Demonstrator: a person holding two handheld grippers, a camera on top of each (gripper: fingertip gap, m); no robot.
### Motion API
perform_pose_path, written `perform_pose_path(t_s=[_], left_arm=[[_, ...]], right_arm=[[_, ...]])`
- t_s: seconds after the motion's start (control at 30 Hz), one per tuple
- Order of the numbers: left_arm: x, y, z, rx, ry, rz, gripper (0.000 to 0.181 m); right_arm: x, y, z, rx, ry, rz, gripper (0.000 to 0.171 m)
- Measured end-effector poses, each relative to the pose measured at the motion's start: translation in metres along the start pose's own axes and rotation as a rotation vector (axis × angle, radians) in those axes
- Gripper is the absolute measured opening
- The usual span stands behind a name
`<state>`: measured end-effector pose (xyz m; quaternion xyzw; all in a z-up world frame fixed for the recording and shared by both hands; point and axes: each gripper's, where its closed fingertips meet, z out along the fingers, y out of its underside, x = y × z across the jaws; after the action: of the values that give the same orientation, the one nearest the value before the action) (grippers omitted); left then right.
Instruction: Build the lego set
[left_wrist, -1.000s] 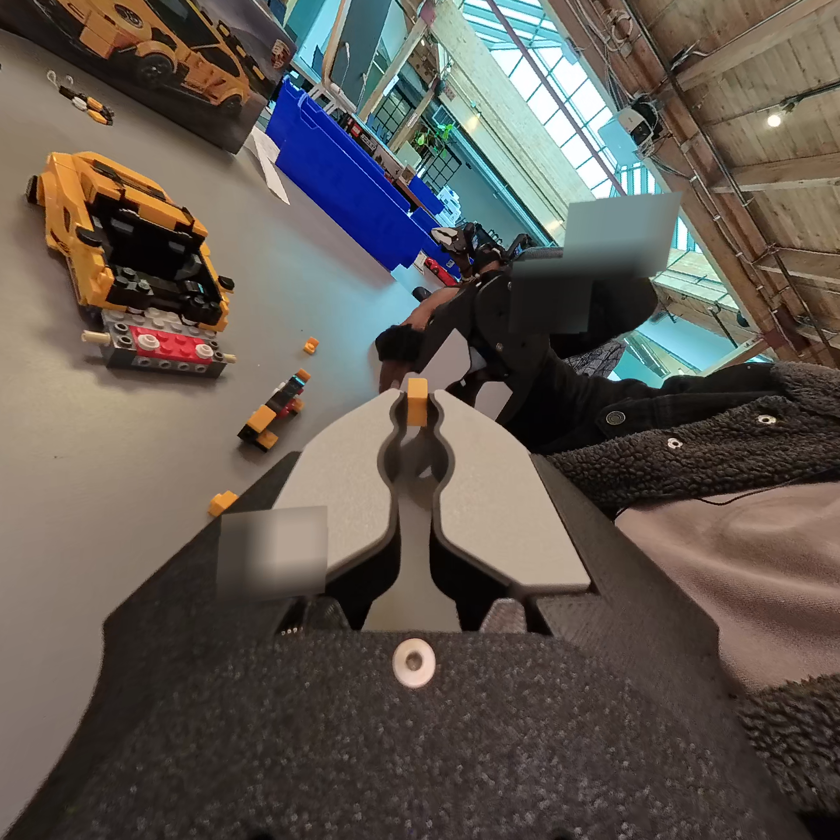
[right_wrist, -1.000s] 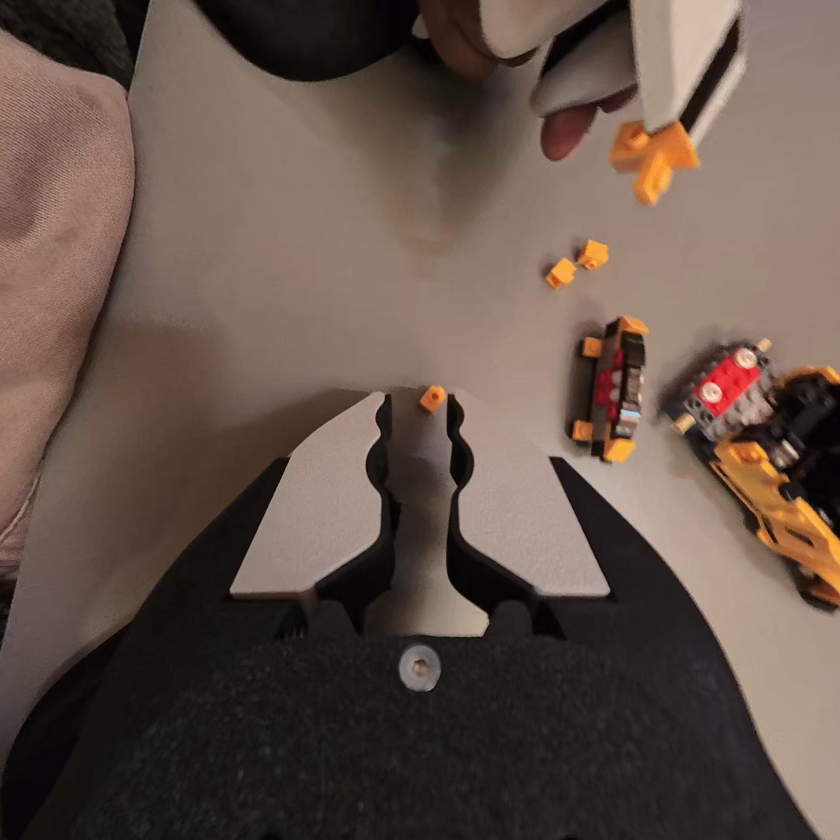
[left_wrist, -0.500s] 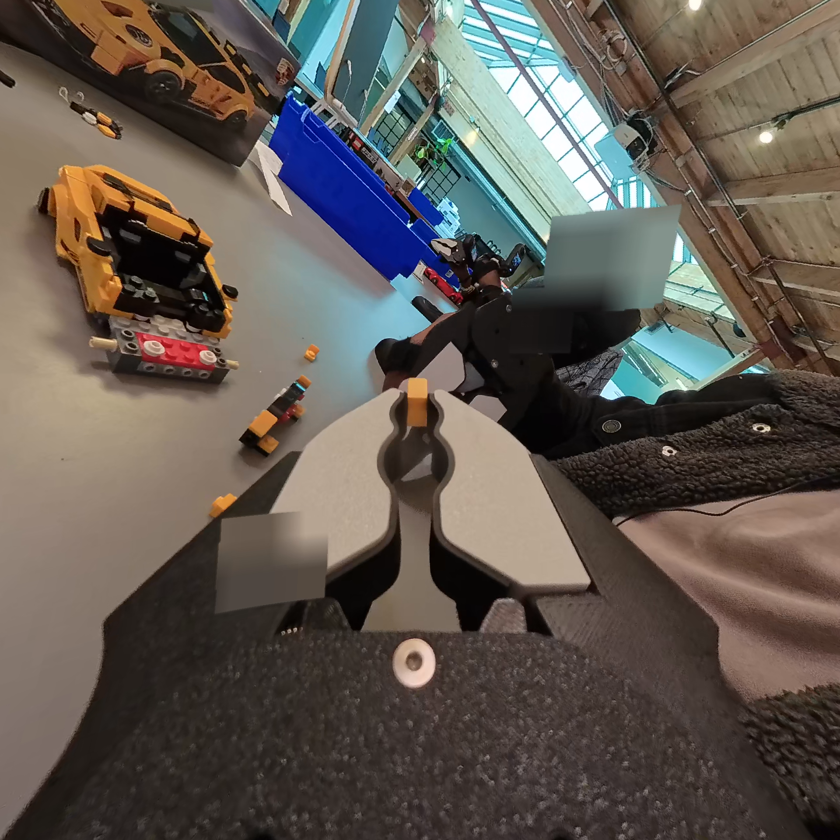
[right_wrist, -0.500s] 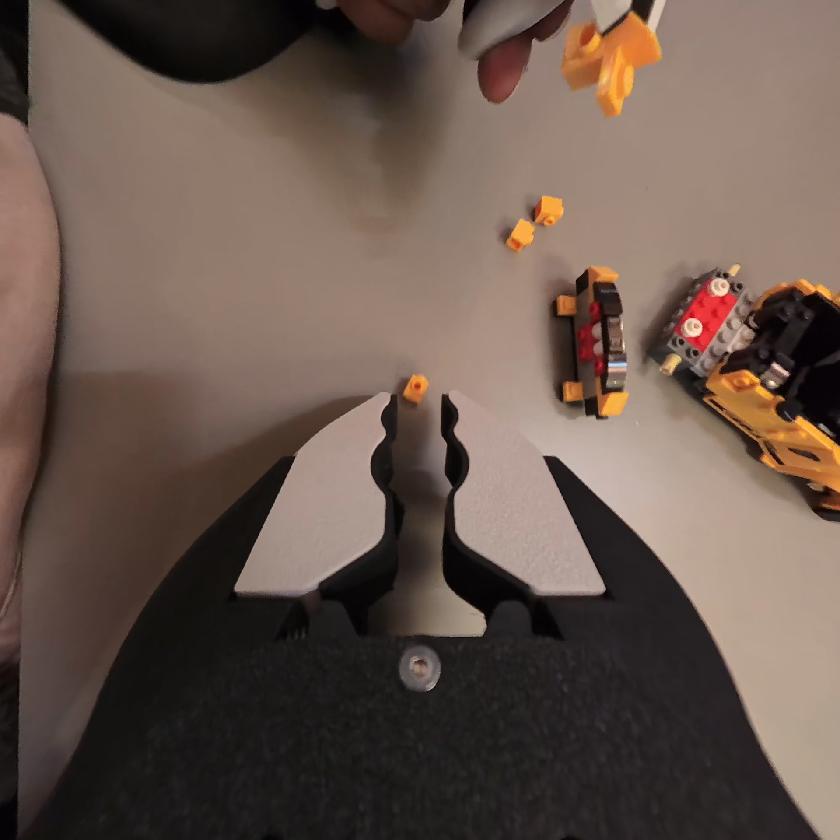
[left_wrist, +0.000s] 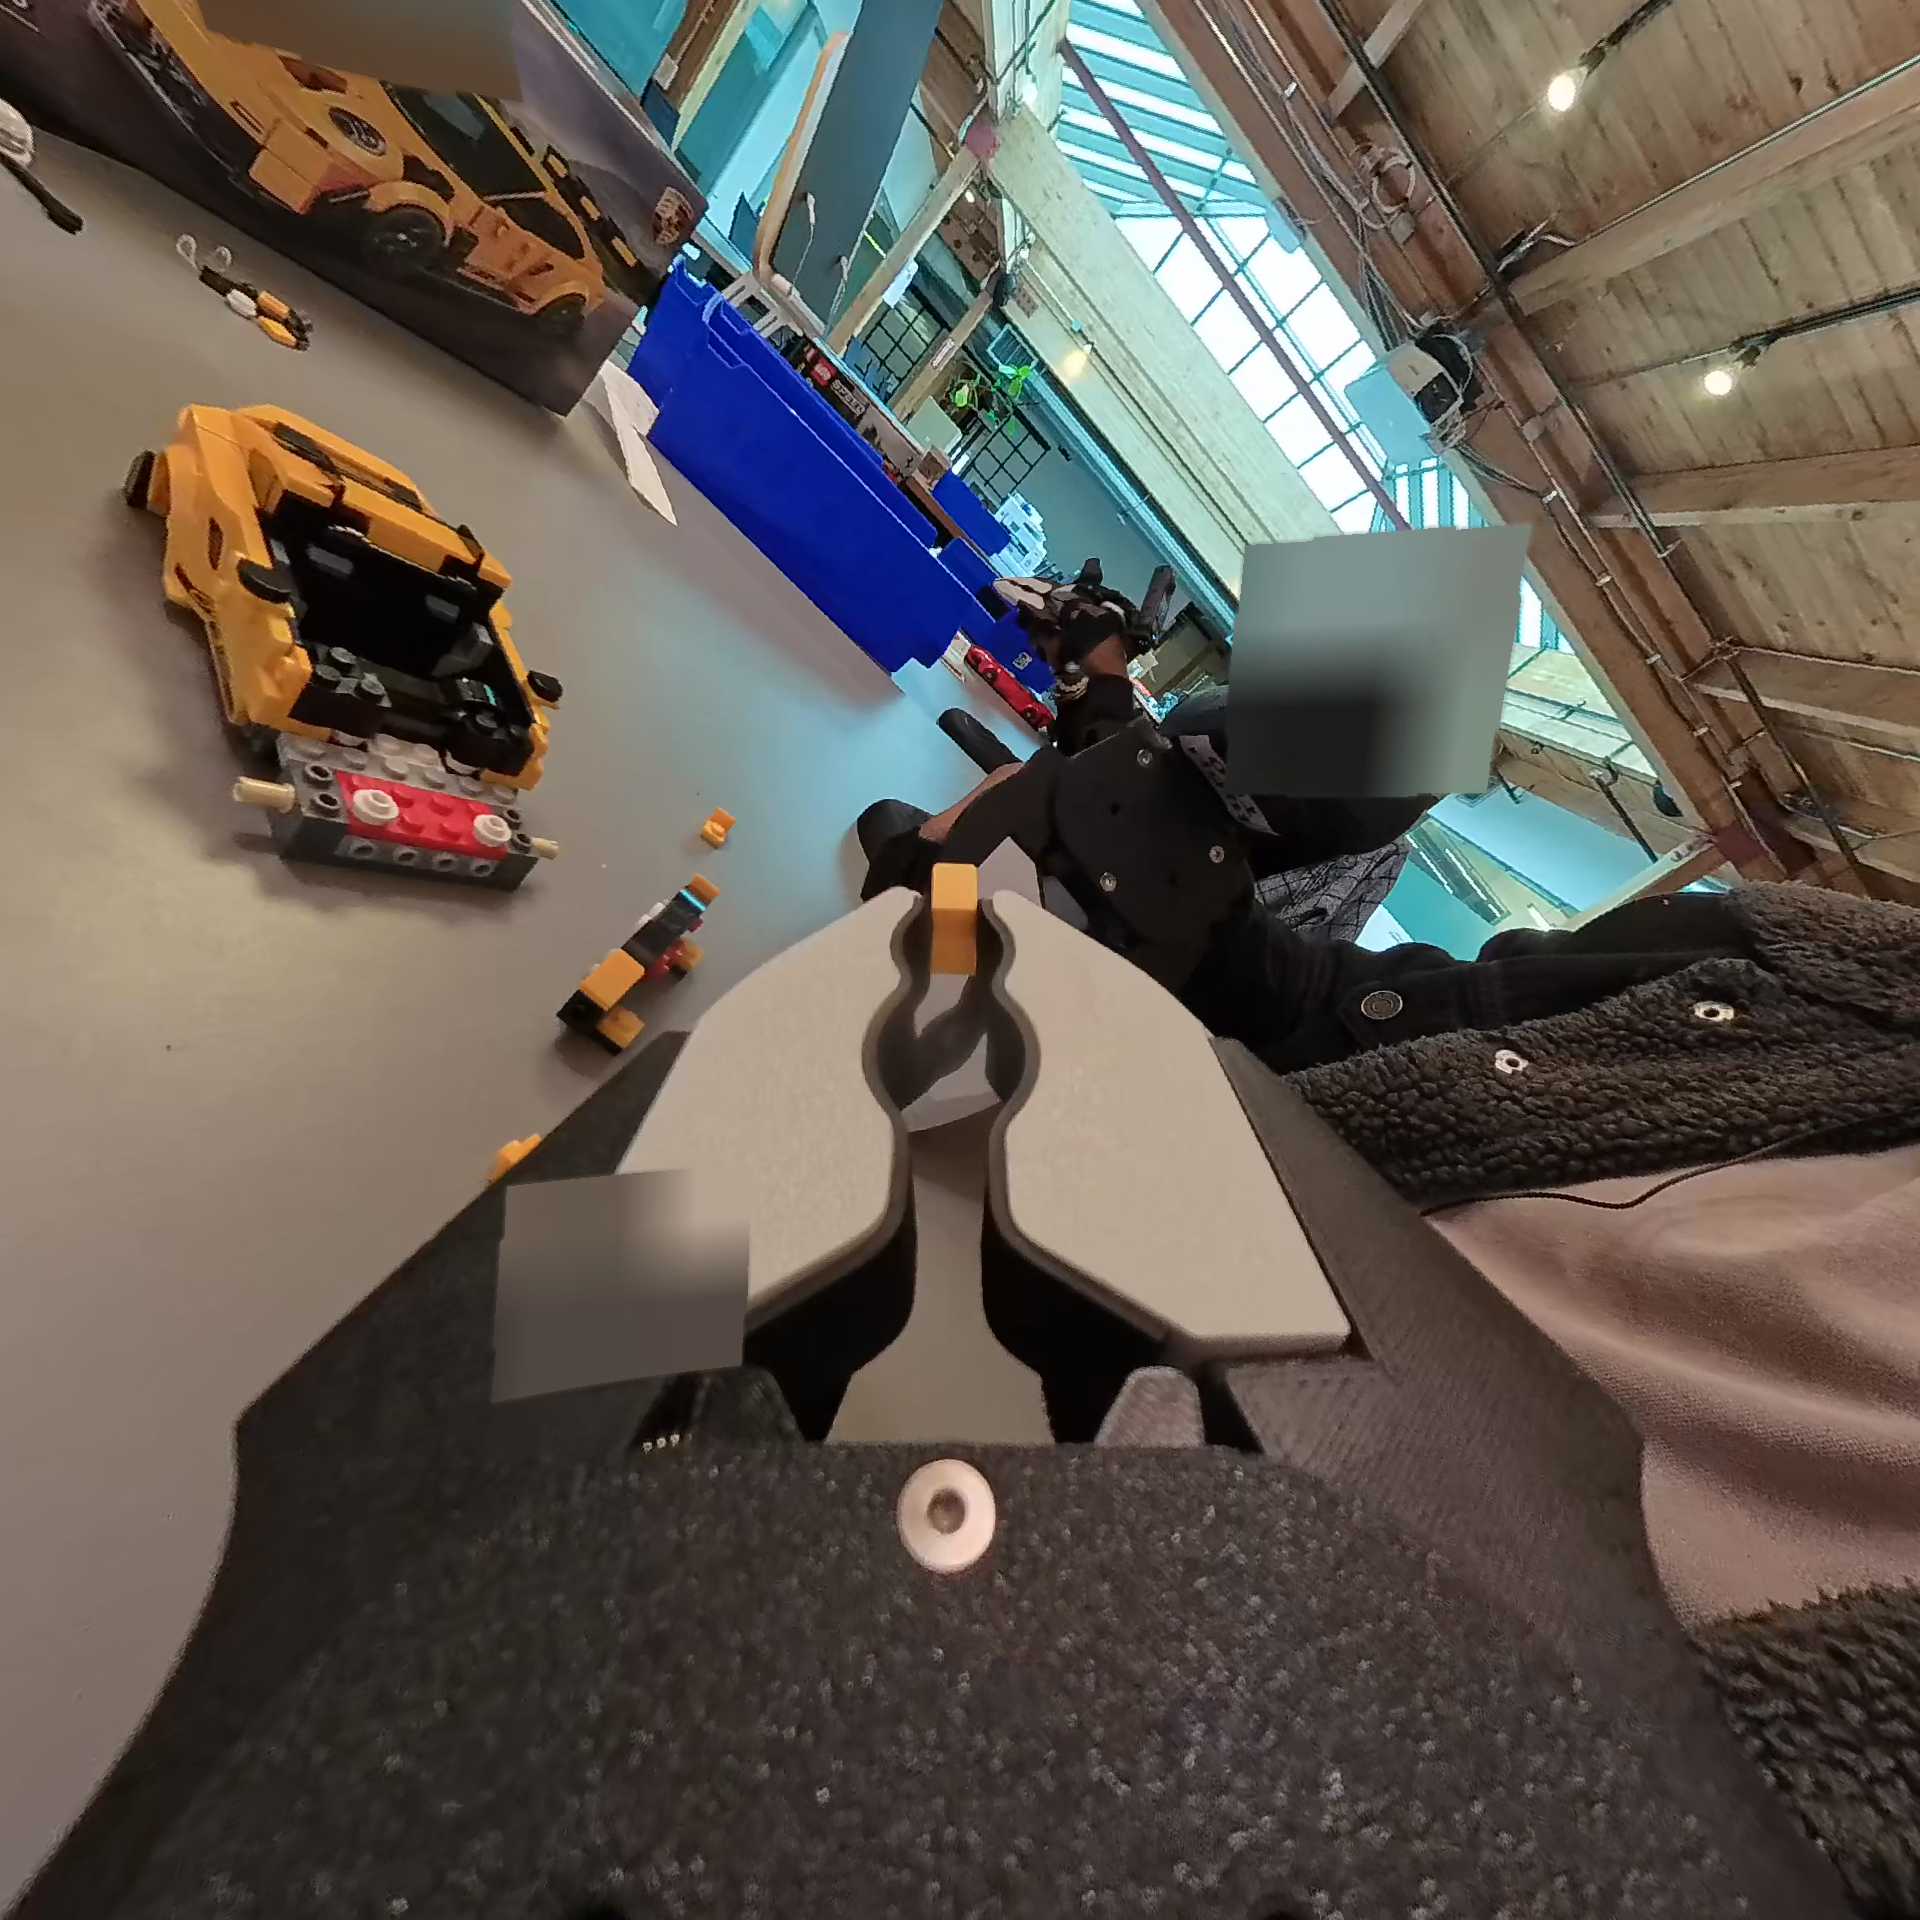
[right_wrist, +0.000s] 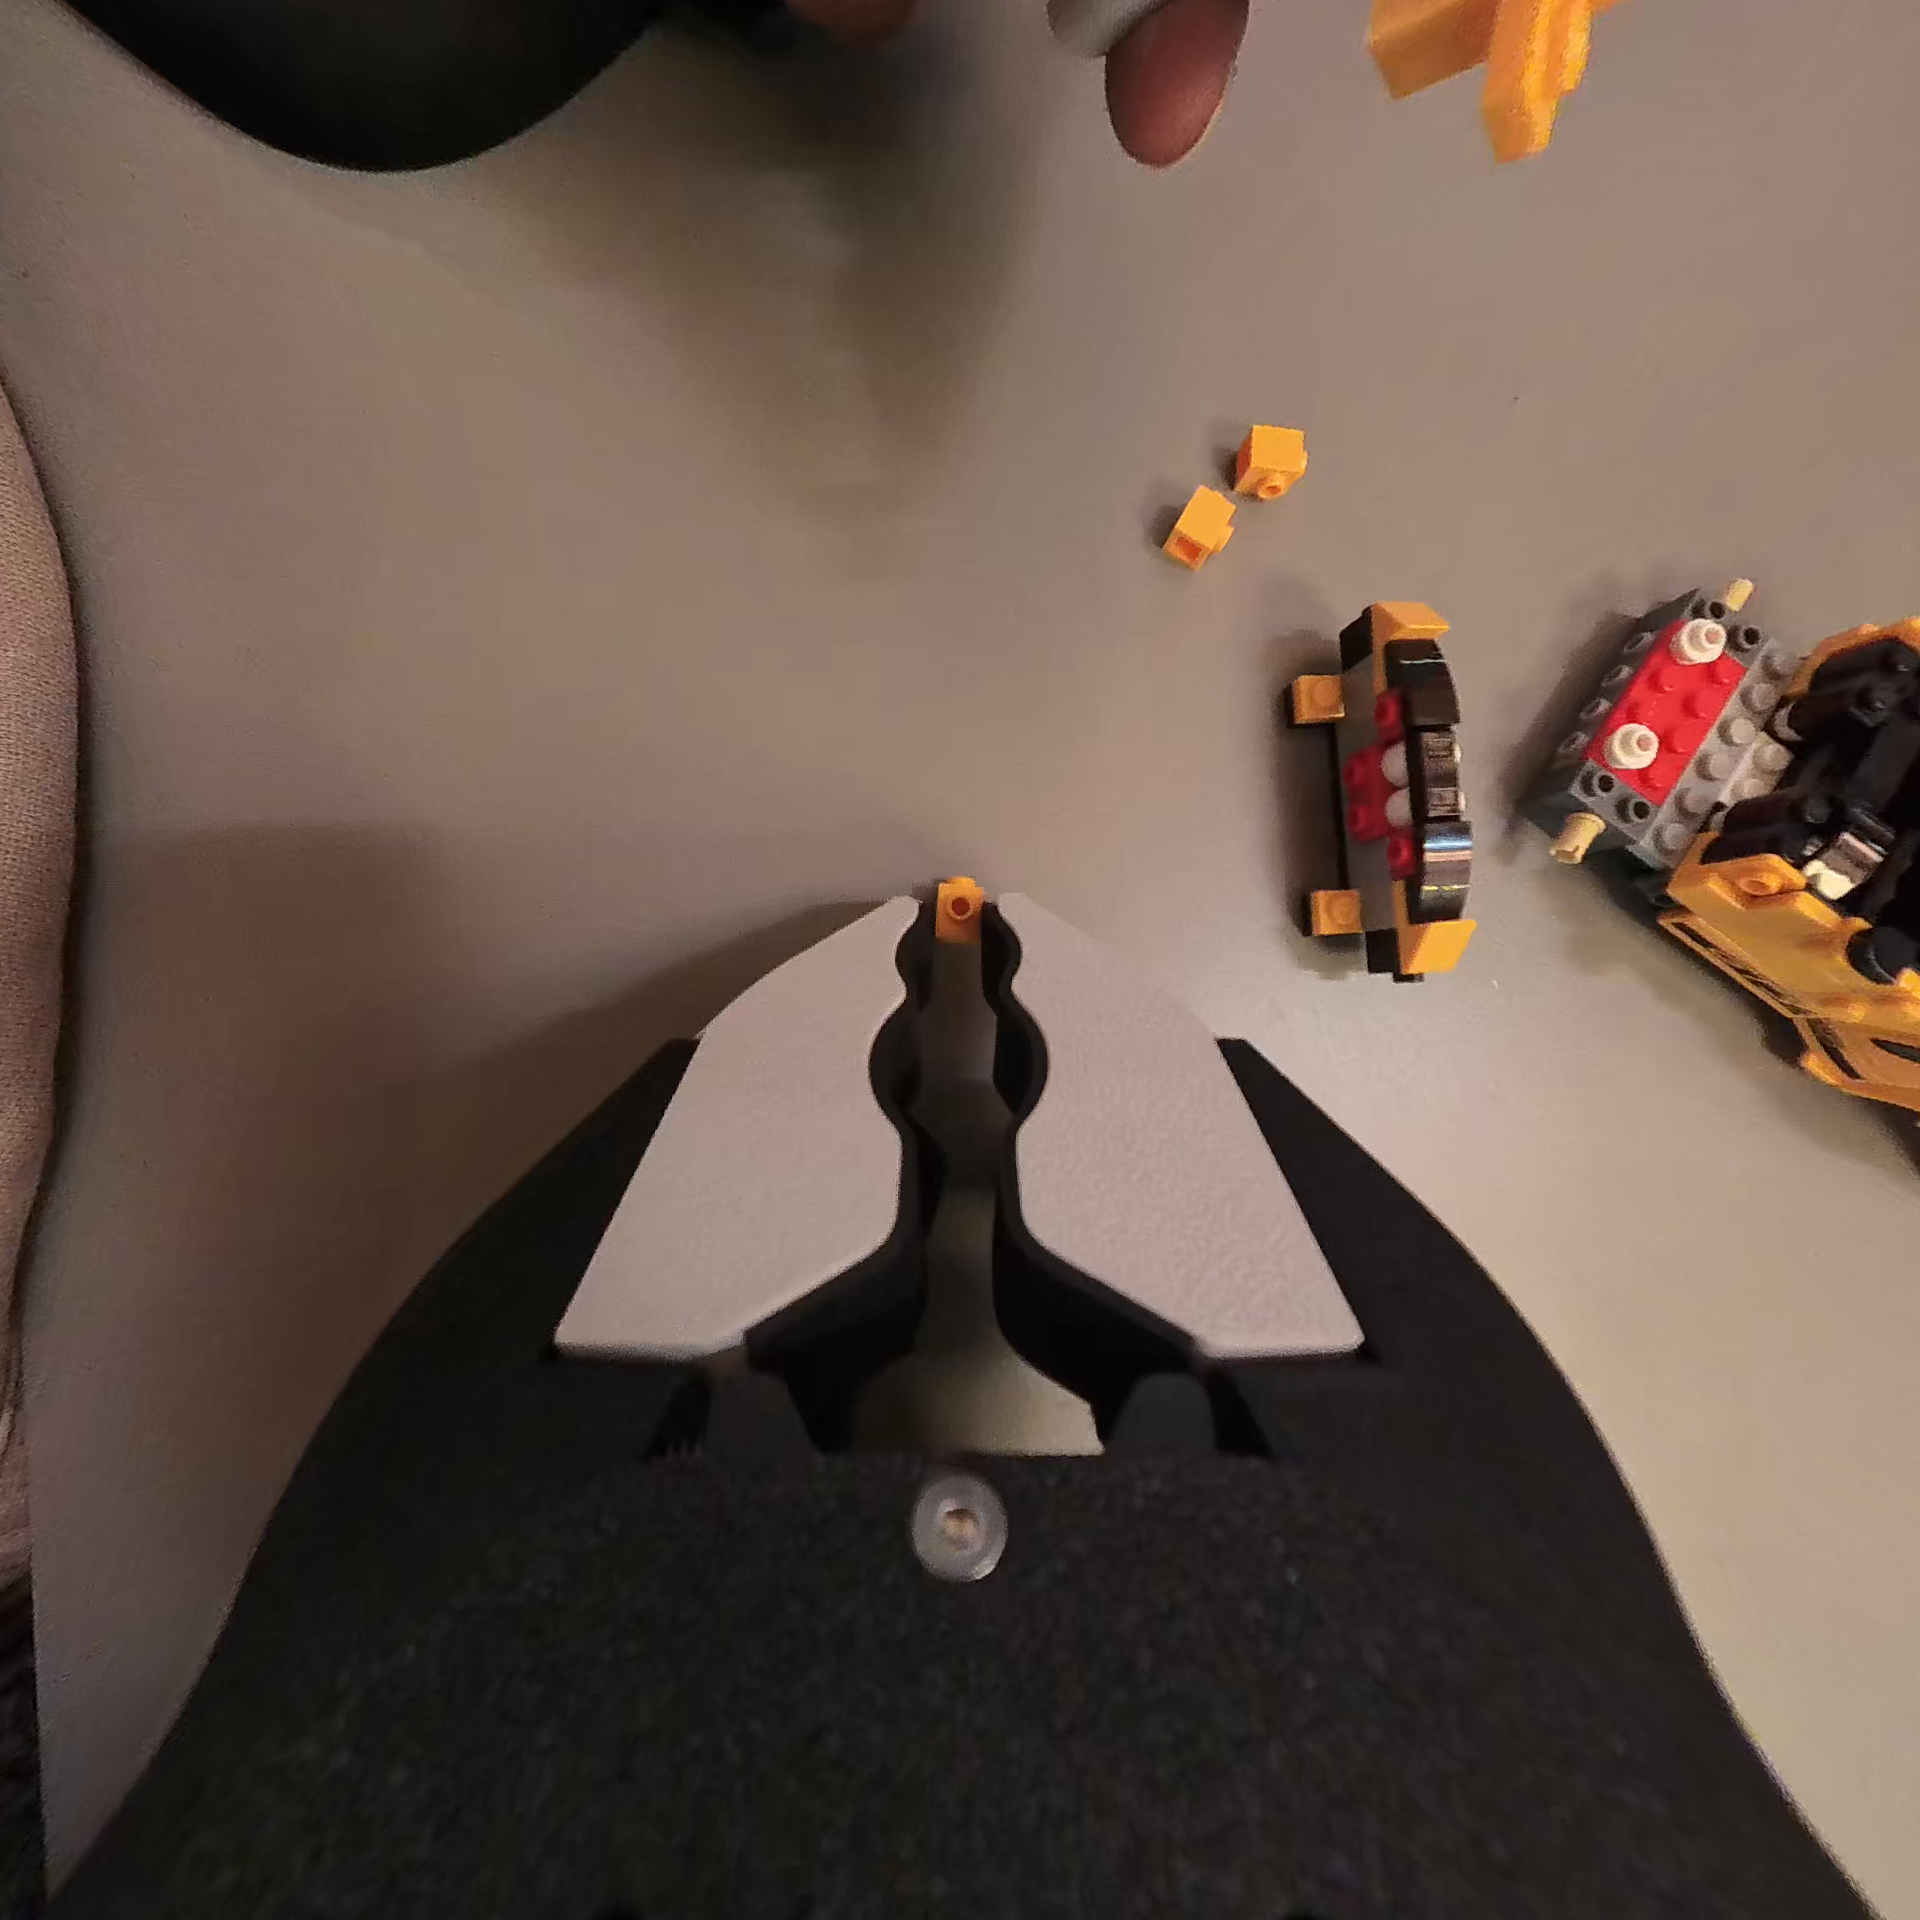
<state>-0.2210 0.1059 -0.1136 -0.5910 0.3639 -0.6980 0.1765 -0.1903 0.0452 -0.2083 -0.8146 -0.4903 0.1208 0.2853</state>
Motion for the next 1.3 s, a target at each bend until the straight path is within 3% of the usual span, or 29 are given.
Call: perform_pose_path(t_s=[0.23,0.4,0.67,1.1,1.3], left_arm=[[0.001,0.001,0.001,-0.006,0.003,0.003,0.008],[0.008,0.004,0.003,-0.022,0.034,0.029,0.008],[0.027,0.007,0.007,-0.036,0.088,0.158,0.008],[0.029,0.014,0.011,-0.085,0.044,0.302,0.008],[0.022,0.031,0.018,-0.206,-0.072,0.489,0.009]], right_arm=[[0.008,-0.019,-0.013,0.108,0.04,0.024,0.017],[0.024,-0.061,-0.03,0.316,0.144,0.031,0.017],[0.022,-0.097,-0.044,0.539,0.002,0.188,0.012],[0.018,-0.092,-0.051,0.491,-0.108,0.156,0.008],[0.013,-0.075,-0.044,0.305,-0.078,0.032,0.008]])
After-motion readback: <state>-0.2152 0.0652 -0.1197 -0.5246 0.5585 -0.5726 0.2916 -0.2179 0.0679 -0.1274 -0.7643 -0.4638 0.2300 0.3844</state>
